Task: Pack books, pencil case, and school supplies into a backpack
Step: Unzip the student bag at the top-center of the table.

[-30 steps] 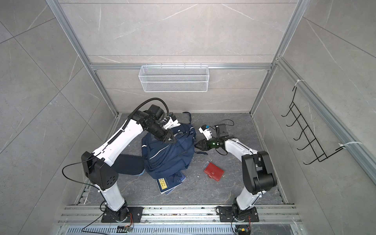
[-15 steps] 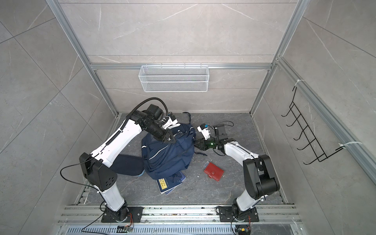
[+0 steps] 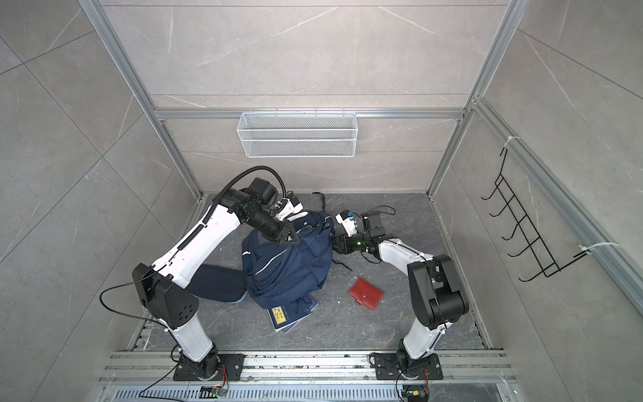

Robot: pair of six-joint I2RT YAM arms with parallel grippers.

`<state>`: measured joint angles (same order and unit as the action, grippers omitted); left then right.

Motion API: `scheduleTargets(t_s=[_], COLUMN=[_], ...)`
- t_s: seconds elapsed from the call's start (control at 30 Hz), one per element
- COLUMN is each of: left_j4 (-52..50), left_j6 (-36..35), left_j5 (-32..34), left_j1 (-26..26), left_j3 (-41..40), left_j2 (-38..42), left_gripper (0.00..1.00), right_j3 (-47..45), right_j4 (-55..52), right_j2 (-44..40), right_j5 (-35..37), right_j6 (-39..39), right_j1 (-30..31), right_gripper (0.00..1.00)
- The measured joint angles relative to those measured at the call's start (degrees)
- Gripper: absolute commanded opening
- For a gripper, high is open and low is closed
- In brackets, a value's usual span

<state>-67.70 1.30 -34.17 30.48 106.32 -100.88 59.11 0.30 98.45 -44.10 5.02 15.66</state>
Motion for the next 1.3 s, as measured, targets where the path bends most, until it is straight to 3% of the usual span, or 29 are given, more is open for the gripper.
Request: scheduleTargets(t_s=[0.43,0.8,1.3], left_j4=[0.17,0.98,7.13], left_j6=[0.02,0.44,6.32], left_j5=[-0.55,-0.66,-2.29], left_j1=[0.00,-0.24,-4.70], left_j3=[-0.15,-1.07,-5.44], left_j2=[0.00,0.00,3.48], left_gripper=[0.00,0.00,0.00], right_j3=[0.48,0.46,-3.41], right_j4=[2.16,3.41,-2.08], right_j2=[0.55,0.55,-9.05], right_j5=[-0.02,0.66,7.85], right_j6=[1.01,1.62,-1.84], right_j1=[0.50,0.59,0.72], right_gripper=[0.30,0.00,0.00])
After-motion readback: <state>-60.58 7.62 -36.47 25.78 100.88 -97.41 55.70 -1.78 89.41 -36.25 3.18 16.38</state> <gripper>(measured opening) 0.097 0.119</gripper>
